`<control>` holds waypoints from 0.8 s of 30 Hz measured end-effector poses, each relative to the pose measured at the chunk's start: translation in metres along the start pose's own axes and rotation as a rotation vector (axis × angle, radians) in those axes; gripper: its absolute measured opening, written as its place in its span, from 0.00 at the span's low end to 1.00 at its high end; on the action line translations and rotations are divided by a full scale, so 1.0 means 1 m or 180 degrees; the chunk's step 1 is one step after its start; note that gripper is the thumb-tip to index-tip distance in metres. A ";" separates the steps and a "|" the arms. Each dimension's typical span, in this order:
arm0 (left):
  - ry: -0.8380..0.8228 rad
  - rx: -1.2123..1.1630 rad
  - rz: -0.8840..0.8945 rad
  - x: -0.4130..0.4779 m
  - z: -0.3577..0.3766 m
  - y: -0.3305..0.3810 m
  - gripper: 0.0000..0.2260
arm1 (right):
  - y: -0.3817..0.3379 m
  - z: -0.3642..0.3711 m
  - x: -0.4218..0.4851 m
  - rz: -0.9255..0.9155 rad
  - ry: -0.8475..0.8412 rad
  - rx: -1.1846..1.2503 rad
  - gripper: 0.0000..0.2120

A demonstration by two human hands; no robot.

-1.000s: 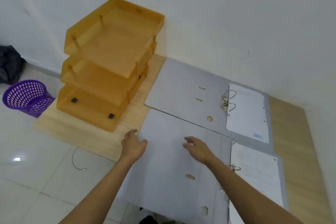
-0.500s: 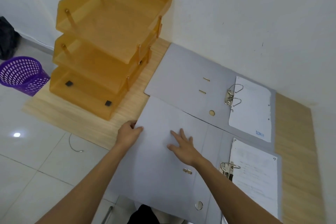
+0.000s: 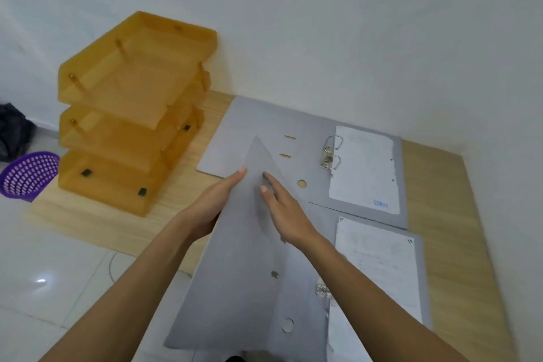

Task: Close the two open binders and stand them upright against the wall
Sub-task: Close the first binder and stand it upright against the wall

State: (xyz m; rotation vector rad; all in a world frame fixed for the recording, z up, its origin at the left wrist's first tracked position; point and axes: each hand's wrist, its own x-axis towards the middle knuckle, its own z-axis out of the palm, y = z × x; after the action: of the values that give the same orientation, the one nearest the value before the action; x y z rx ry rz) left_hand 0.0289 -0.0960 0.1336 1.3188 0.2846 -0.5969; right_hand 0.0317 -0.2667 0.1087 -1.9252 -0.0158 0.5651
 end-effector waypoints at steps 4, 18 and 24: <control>-0.0143 0.0091 0.0221 0.010 0.068 -0.008 0.26 | 0.022 -0.037 -0.031 0.0003 0.0023 0.0487 0.28; 0.0607 0.2525 -0.0079 0.078 0.197 -0.131 0.35 | 0.110 -0.216 -0.089 0.0514 0.1502 0.0687 0.22; 0.1116 0.1807 -0.0335 0.066 0.198 -0.163 0.28 | 0.197 -0.238 -0.116 0.1062 0.1682 -0.0026 0.45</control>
State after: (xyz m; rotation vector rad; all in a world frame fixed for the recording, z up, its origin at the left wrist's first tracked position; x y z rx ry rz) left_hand -0.0349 -0.3232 0.0138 1.9718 0.4969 -0.5519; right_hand -0.0259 -0.5870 0.0541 -2.0450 0.6498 0.2543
